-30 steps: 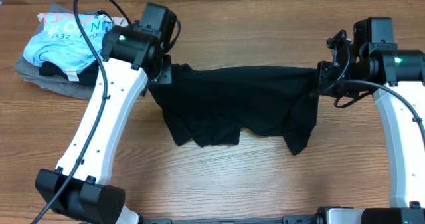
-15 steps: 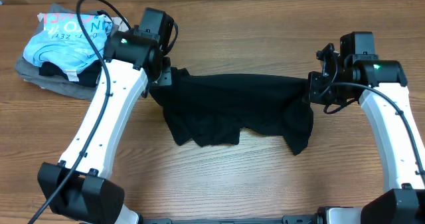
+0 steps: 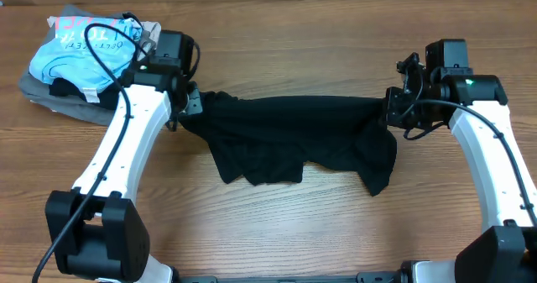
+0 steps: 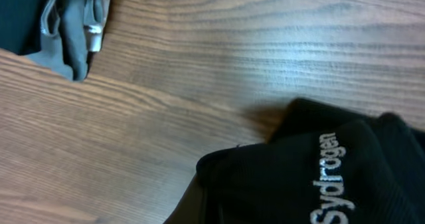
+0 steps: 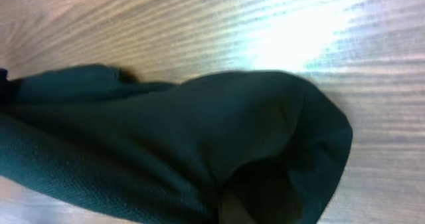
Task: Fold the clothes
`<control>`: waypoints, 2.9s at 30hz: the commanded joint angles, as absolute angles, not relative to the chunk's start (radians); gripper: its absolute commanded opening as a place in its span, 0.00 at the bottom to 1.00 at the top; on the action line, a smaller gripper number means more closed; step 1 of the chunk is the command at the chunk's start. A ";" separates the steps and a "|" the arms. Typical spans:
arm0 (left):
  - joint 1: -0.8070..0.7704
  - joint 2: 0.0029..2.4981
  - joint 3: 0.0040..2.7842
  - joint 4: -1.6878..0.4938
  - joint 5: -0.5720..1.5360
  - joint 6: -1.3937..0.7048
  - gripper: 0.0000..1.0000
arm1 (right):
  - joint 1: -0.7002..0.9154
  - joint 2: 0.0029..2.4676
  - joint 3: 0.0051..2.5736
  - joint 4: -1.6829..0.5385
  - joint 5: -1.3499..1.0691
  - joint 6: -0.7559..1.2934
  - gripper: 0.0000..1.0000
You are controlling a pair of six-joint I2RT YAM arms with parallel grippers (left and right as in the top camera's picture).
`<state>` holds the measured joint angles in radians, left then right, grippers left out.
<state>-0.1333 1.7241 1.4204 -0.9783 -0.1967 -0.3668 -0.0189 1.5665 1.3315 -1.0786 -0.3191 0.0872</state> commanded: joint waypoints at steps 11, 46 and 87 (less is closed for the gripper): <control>-0.117 1.726 1.398 -0.856 -0.172 -0.336 0.04 | -0.028 1.568 1.328 -0.896 -0.287 0.104 0.11; -0.146 1.730 1.358 -0.761 -0.164 -0.336 0.04 | 0.073 1.798 1.355 -0.949 -0.419 0.101 0.51; -0.146 1.730 1.358 -0.758 -0.163 -0.336 0.04 | 0.107 1.802 1.094 -0.340 -0.144 0.423 0.38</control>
<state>-0.1444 1.7241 1.3636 -0.7620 -0.1532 -0.3565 0.1055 1.8259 1.0966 -0.3691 -0.1970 0.4191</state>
